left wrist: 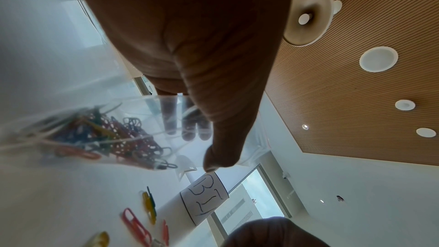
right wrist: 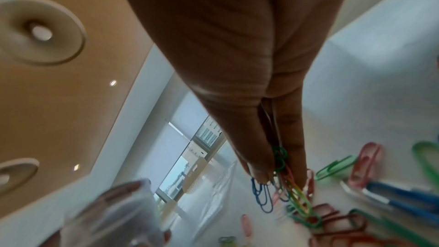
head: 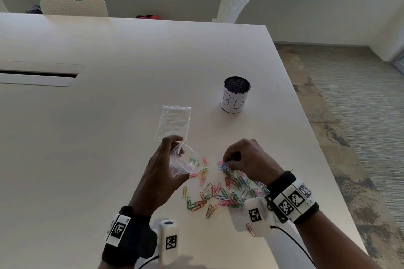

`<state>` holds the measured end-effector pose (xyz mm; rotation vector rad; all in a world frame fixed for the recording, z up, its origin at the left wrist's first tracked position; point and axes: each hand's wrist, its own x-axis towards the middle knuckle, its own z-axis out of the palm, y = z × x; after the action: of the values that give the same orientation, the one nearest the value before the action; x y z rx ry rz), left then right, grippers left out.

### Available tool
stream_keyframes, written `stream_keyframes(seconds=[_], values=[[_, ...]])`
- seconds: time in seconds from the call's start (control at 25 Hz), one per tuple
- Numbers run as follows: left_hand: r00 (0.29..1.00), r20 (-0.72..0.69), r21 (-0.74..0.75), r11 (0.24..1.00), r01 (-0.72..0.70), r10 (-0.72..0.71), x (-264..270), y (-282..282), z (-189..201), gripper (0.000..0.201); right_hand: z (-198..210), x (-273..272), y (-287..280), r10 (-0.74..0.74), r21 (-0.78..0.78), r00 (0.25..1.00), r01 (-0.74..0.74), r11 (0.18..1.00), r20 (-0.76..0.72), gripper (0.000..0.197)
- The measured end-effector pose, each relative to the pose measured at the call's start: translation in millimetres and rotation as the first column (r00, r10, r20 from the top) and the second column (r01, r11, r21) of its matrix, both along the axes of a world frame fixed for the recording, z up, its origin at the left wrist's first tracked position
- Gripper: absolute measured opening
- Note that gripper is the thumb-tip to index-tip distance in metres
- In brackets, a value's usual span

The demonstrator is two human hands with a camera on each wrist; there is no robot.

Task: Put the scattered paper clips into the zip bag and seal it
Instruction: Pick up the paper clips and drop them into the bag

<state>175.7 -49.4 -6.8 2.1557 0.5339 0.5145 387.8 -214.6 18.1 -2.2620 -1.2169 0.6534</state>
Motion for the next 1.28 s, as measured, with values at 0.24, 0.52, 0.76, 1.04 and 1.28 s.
stream_keyframes(seconds=[0.24,0.52,0.76,1.04,1.28], values=[[1.000,-0.006,0.003,1.000,0.001,-0.001,-0.1,-0.7,-1.4,0.088,19.4,-9.3,-5.6,-0.102,0.210,0.908,0.201,0.957,-0.407,0.011],[1.000,-0.006,0.014,1.000,-0.009,0.009,0.5,-1.9,-0.4,0.087,47.8,-43.3,19.4,-0.051,0.435,0.821,0.353,0.828,-0.569,0.016],[1.000,-0.009,-0.016,1.000,-0.015,0.015,0.8,-3.0,1.9,0.083,35.6,-74.3,39.4,0.029,0.465,0.973,0.084,0.882,-0.230,0.012],[1.000,-0.003,-0.007,1.000,-0.014,0.014,0.0,-2.2,-1.3,0.082,43.6,-72.9,39.0,0.121,0.431,0.986,-0.063,0.900,-0.110,0.018],[1.000,0.018,0.011,1.000,-0.020,0.020,-3.2,1.0,0.5,0.082,31.5,-44.3,36.8,0.010,0.423,0.999,0.011,0.906,-0.046,0.013]])
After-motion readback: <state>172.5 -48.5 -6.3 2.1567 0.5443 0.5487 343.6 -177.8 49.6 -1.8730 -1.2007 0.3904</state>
